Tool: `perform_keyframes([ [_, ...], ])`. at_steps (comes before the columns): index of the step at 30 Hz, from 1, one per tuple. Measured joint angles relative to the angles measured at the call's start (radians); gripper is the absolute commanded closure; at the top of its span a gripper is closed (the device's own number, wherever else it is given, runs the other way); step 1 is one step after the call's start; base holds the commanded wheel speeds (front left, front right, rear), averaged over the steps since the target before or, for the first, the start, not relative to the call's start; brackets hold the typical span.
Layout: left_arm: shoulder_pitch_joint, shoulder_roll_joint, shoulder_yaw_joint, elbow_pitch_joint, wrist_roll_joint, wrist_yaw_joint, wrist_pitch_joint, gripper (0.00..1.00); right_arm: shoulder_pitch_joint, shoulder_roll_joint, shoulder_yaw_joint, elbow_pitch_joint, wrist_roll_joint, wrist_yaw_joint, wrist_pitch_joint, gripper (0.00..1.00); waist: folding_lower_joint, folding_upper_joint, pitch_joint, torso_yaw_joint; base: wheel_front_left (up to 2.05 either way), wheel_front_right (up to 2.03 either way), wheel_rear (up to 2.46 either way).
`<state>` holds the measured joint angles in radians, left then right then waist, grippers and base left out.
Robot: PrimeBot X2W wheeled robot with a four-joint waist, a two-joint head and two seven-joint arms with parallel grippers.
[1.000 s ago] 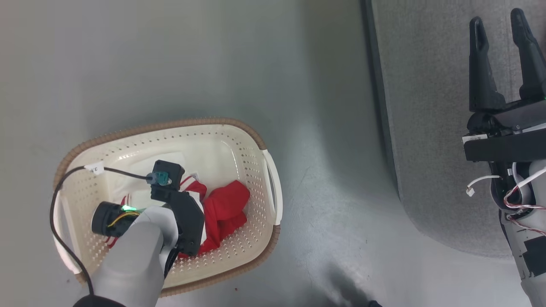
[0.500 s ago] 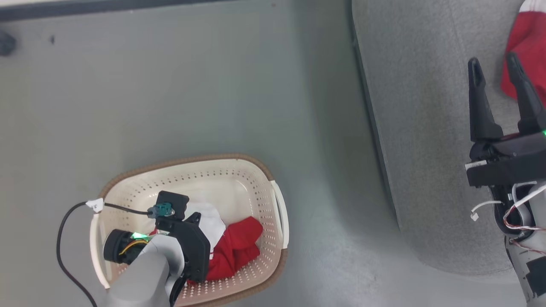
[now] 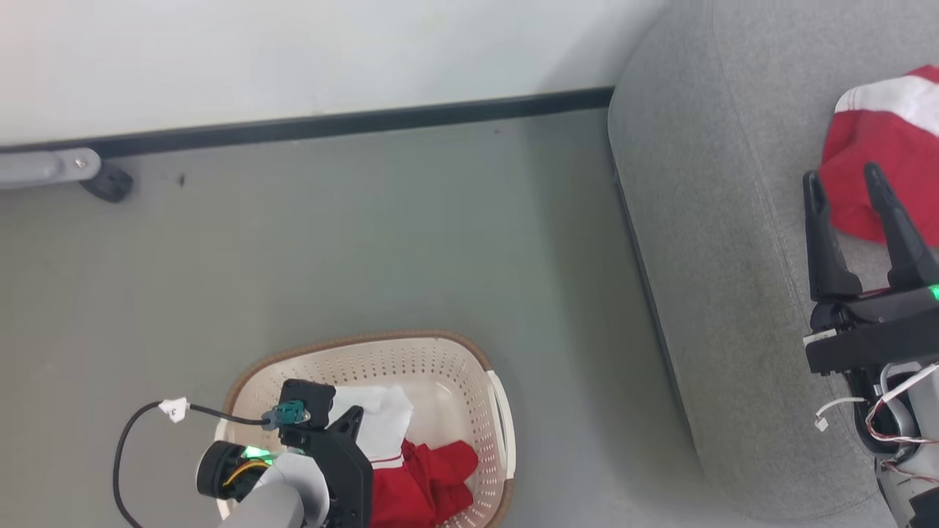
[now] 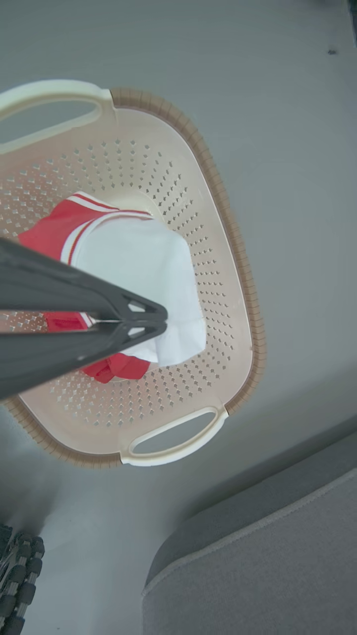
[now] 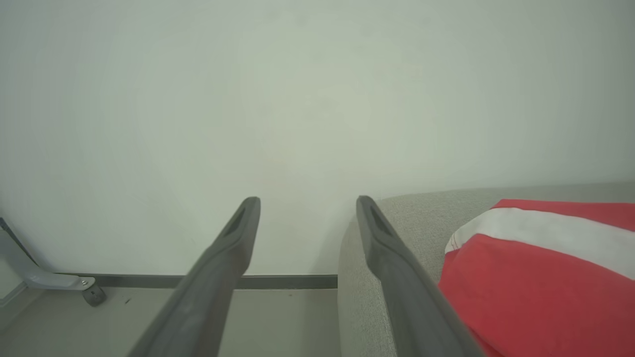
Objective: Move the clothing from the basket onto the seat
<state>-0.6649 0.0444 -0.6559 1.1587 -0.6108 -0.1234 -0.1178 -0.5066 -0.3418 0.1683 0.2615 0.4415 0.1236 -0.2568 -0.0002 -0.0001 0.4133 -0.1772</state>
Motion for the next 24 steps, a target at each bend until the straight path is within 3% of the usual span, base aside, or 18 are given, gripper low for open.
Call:
perform_keyframes([
  [2,0.012,-0.001,-0.006,-0.004,0.000,0.000,-0.008,1.00,0.013,0.000,-0.001,0.000,0.000,0.000,0.000,0.00,0.0000,0.0000,-0.024,0.006,0.00,0.00,0.00],
  [5,0.027,-0.001,-0.010,-0.011,0.000,0.000,-0.023,0.38,0.034,0.000,-0.007,-0.001,0.000,0.000,0.000,0.00,0.0000,0.0000,-0.059,0.015,0.00,0.00,0.00],
  [7,0.036,-0.002,-0.010,-0.019,-0.005,0.000,-0.035,0.09,0.046,-0.001,-0.013,0.001,0.002,0.000,0.000,0.00,0.0000,0.0000,-0.081,0.020,0.00,0.00,0.00],
  [8,0.040,-0.002,-0.010,-0.023,-0.007,0.000,-0.039,0.00,0.052,-0.002,-0.017,0.001,0.005,0.000,0.000,0.00,0.0000,0.0000,-0.092,0.023,0.00,0.00,0.00],
  [24,0.082,0.000,0.004,-0.111,-0.023,-0.001,-0.105,0.00,0.151,-0.010,-0.059,0.002,0.007,0.000,0.000,0.00,0.0001,0.0000,-0.237,0.068,0.00,0.00,0.00],
])
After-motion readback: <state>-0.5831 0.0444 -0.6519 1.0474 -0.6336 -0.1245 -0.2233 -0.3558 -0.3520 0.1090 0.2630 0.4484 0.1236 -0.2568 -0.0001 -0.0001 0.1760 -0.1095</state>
